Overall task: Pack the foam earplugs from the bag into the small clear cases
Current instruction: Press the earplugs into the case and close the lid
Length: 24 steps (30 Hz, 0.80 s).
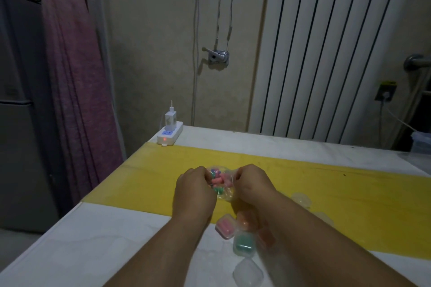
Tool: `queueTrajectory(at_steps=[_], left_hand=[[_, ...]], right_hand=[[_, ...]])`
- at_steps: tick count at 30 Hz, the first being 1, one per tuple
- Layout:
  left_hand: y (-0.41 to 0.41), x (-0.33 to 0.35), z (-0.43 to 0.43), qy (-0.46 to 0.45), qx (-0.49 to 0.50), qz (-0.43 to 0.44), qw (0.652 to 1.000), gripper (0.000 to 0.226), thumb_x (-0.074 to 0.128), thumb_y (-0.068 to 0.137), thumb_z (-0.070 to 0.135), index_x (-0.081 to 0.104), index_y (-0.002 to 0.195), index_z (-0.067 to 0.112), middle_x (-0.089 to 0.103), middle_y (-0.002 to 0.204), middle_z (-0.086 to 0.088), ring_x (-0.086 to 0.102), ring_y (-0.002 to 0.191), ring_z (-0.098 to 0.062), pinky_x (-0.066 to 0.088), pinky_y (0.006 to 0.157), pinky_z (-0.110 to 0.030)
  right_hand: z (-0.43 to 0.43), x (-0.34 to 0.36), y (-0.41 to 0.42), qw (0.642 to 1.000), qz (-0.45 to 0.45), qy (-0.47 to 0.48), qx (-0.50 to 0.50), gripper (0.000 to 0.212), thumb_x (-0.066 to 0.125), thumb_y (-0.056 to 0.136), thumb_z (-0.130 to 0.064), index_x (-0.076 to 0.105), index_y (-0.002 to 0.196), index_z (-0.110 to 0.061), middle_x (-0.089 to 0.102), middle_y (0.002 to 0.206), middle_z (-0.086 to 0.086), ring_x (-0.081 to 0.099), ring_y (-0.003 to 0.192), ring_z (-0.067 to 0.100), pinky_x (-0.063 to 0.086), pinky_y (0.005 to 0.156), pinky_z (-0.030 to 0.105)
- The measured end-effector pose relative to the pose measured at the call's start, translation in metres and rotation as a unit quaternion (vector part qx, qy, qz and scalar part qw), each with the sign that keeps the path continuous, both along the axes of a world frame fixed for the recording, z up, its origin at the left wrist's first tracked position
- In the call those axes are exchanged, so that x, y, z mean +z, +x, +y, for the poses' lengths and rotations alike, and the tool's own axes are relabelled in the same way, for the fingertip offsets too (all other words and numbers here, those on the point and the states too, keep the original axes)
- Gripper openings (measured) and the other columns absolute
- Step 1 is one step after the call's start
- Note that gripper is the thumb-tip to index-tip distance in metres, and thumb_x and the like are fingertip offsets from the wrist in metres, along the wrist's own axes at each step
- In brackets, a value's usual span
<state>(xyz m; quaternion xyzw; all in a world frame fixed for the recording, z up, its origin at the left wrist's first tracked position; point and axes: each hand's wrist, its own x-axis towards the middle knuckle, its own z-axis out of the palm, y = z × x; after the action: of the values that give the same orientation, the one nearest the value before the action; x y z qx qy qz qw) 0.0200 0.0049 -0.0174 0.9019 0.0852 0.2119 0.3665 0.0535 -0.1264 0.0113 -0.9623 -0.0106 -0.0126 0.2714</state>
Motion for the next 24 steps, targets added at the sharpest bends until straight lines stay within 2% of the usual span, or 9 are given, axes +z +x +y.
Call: queueTrajectory(at_steps=[5,8,14,19,22,24], left_hand=[[0.0,0.001,0.0,-0.001,-0.002,0.003,1.0,0.029,0.056,0.08,-0.002,0.066,0.095,0.02,0.063,0.1,-0.001,0.056,0.096,-0.021,0.052,0.083,-0.039],[0.001,0.001,0.0,0.0,-0.002,0.005,1.0,0.03,0.055,0.08,-0.003,0.066,0.097,0.019,0.063,0.101,-0.001,0.056,0.097,-0.021,0.052,0.083,-0.039],[0.0,0.0,0.0,-0.002,0.0,0.006,1.0,0.031,0.055,0.08,-0.003,0.066,0.097,0.02,0.063,0.101,-0.001,0.055,0.097,-0.021,0.052,0.083,-0.039],[0.001,0.001,0.0,0.003,-0.001,0.009,1.0,0.032,0.054,0.08,-0.003,0.067,0.099,0.019,0.062,0.103,-0.001,0.056,0.099,-0.021,0.051,0.085,-0.039],[0.0,0.001,0.0,0.002,0.0,0.01,1.0,0.03,0.055,0.08,-0.003,0.067,0.098,0.019,0.062,0.102,-0.001,0.056,0.098,-0.021,0.051,0.085,-0.039],[-0.001,0.002,0.0,0.0,0.001,0.01,1.0,0.03,0.055,0.08,-0.003,0.066,0.097,0.019,0.062,0.101,0.0,0.056,0.096,-0.02,0.052,0.083,-0.037]], right_hand=[[0.004,0.002,0.012,0.991,0.046,-0.121,0.019,0.027,0.059,0.09,-0.011,0.069,0.113,-0.006,0.068,0.117,0.012,0.063,0.108,0.029,0.05,0.086,0.029],[0.005,-0.001,0.016,0.99,0.032,-0.138,0.023,0.023,0.06,0.088,-0.013,0.07,0.107,-0.007,0.07,0.111,0.011,0.064,0.104,0.028,0.05,0.082,0.029],[0.007,-0.008,0.014,0.994,-0.021,-0.104,0.0,0.016,0.057,0.089,-0.012,0.068,0.1,-0.012,0.07,0.104,0.01,0.063,0.099,0.029,0.047,0.078,0.029],[0.006,-0.008,0.013,0.995,0.002,-0.096,0.018,0.02,0.058,0.087,-0.01,0.072,0.1,-0.011,0.071,0.105,0.011,0.065,0.099,0.029,0.051,0.082,0.03],[0.004,-0.01,0.01,0.997,-0.031,-0.066,0.017,0.016,0.056,0.085,-0.008,0.069,0.09,-0.013,0.07,0.102,0.01,0.064,0.098,0.029,0.053,0.084,0.032],[0.003,-0.01,0.008,0.998,-0.056,-0.031,0.008,0.014,0.055,0.084,-0.008,0.064,0.079,-0.018,0.07,0.098,0.008,0.063,0.093,0.027,0.052,0.077,0.031]])
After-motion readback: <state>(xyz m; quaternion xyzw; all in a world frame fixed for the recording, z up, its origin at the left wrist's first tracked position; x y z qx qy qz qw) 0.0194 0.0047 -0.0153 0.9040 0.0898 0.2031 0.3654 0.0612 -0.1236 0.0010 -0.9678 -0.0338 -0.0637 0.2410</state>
